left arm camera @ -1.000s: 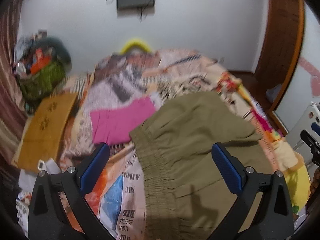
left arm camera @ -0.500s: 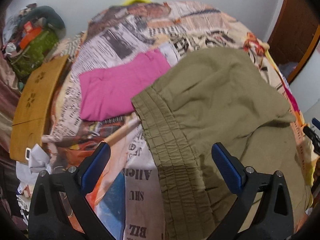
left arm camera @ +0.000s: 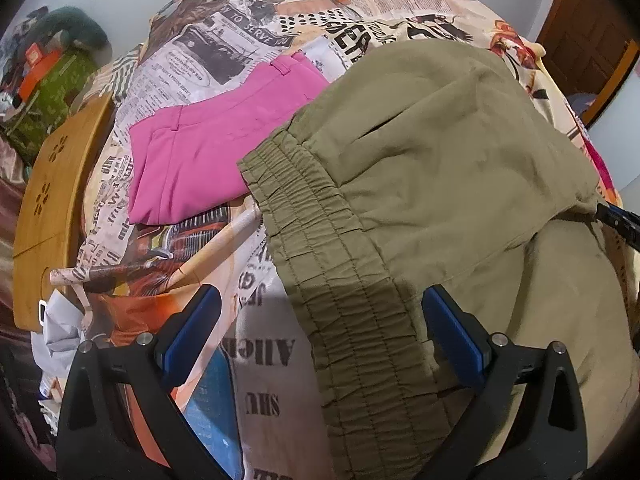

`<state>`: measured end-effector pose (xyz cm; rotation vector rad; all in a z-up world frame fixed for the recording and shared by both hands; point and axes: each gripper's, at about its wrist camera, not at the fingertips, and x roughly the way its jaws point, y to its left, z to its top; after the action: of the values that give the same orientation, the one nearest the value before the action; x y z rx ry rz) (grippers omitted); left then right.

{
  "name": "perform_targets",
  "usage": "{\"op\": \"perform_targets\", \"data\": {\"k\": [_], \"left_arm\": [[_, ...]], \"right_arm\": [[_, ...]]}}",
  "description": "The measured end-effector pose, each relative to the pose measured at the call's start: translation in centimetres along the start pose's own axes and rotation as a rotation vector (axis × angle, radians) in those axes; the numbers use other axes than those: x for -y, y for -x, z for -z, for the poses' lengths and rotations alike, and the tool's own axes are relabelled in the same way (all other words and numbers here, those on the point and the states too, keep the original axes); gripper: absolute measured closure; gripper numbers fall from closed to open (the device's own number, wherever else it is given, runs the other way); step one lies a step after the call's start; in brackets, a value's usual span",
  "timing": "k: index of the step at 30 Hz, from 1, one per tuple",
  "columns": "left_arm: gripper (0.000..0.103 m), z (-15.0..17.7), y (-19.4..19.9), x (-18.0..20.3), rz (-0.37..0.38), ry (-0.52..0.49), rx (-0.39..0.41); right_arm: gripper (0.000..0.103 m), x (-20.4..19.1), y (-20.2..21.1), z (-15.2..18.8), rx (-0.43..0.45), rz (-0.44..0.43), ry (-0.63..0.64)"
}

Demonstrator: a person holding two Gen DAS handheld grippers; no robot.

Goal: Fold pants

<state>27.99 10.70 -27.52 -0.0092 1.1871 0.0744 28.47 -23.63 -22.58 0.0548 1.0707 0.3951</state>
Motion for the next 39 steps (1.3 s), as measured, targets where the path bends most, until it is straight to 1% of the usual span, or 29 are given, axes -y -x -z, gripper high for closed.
{"op": "perform_targets", "data": {"k": [1,3,5,6,9,13,15,19,23,28,31,32,35,36,38,39], "left_arm": [[0.000,0.0,0.0,0.0,-0.001,-0.002,0.001],[0.000,0.0,0.0,-0.1,-0.002,-0.008,0.004],[0.000,0.1,0.0,-0.1,-0.002,-0.013,0.007],[0.000,0.1,-0.1,-0.1,-0.006,-0.017,0.010],[0.000,0.3,0.0,-0.1,-0.024,-0.031,0.026],[0.000,0.7,0.1,-0.4,-0.032,-0.032,0.050],[0.000,1.0,-0.2,-0.8,-0.026,-0.017,0.057],[0.000,1.3,-0.3,-0.7,-0.049,-0.032,0.075],[0.000,1.3,-0.5,-0.3,-0.073,-0.057,0.088],[0.000,1.2,-0.7,-0.9,-0.038,-0.028,0.062],[0.000,1.1,-0.3,-1.2,-0.025,-0.003,0.043],[0.000,1.0,0.0,-1.2,-0.028,0.000,0.041],[0.000,0.9,1.3,-1.3,-0.051,-0.009,0.063],[0.000,0.8,1.6,-1.4,-0.050,-0.009,0.070],[0.000,0.4,2.7,-1.7,-0.034,0.004,0.093],[0.000,0.2,2.9,-1.8,-0.027,0.010,0.102]], "right_arm": [[0.068,0.1,-0.2,-0.1,-0.010,-0.014,-0.008],[0.072,0.1,-0.5,-0.1,-0.010,-0.015,-0.019],[0.084,0.1,-0.5,0.0,-0.005,0.001,-0.012],[0.085,0.1,-0.4,0.0,0.002,-0.003,-0.011],[0.088,0.1,0.6,0.0,0.069,-0.007,-0.002],[0.090,-0.1,1.5,-0.2,0.136,0.019,0.017],[0.090,-0.5,1.2,-0.3,0.145,0.045,0.040],[0.091,-0.8,-0.4,-0.4,0.117,0.069,0.054],[0.091,-0.8,-0.9,-0.8,0.100,0.077,0.056],[0.090,-1.4,-1.1,-0.7,0.057,0.097,0.072],[0.085,-1.5,-0.3,-0.7,0.038,0.097,0.072],[0.085,-1.4,0.2,-0.9,0.039,0.107,0.071],[0.082,-1.4,1.8,-1.1,0.061,0.106,0.078],[0.079,-1.5,2.3,-1.1,0.071,0.100,0.080],[0.071,-1.8,3.3,-1.3,0.098,0.094,0.087],[0.064,-1.9,3.6,-1.3,0.109,0.091,0.092]]}}
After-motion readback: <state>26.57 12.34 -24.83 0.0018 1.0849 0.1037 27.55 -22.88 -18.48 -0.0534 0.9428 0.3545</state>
